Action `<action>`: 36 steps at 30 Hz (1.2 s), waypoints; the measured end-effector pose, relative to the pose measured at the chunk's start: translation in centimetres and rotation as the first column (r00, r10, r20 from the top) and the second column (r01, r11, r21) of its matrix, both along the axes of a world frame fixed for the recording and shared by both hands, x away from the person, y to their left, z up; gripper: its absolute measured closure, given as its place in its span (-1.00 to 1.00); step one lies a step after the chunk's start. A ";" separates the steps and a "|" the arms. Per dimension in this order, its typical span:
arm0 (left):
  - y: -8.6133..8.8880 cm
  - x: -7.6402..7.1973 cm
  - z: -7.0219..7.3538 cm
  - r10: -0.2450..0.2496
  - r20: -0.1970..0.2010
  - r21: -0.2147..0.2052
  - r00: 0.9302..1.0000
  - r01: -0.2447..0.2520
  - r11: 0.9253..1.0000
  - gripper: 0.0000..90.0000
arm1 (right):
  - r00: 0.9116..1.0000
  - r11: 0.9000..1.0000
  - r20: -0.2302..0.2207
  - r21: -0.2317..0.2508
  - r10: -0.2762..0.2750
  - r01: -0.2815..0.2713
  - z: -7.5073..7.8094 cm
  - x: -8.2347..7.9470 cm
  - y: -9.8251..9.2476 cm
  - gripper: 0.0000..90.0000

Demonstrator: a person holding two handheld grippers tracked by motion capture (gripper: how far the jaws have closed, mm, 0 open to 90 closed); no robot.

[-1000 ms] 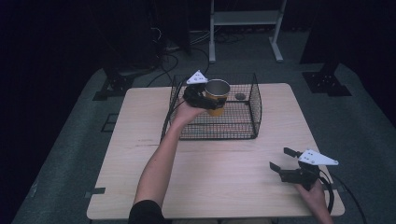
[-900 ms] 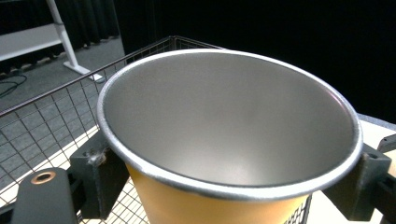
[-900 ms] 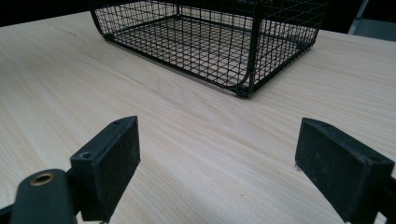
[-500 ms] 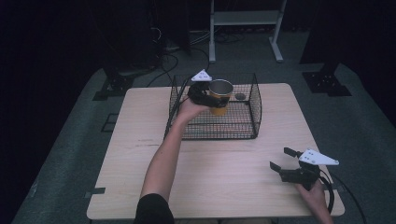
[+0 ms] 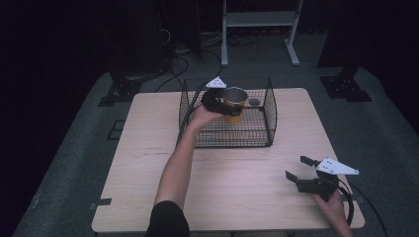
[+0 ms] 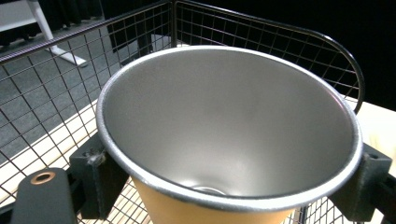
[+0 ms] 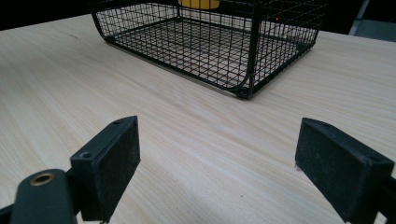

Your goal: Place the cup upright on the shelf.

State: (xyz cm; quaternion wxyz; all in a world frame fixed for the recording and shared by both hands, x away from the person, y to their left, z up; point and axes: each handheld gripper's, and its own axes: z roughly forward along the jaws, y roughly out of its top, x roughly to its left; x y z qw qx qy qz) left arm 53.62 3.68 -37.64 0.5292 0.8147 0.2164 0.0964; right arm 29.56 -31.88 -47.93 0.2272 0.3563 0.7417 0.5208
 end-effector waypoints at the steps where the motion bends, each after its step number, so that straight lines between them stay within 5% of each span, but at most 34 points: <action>1: 0.0 0.0 0.0 -0.001 -0.003 -0.003 1.000 0.001 1.000 -0.70 | 1.000 1.000 -0.001 0.000 -0.001 0.001 0.0 0.0 0.0 -0.71; 36: -1.2 1.3 -2.9 -0.045 -0.099 0.134 0.994 0.058 0.989 -0.74 | 1.000 1.000 0.002 0.000 0.002 -0.002 0.0 0.0 0.0 -0.71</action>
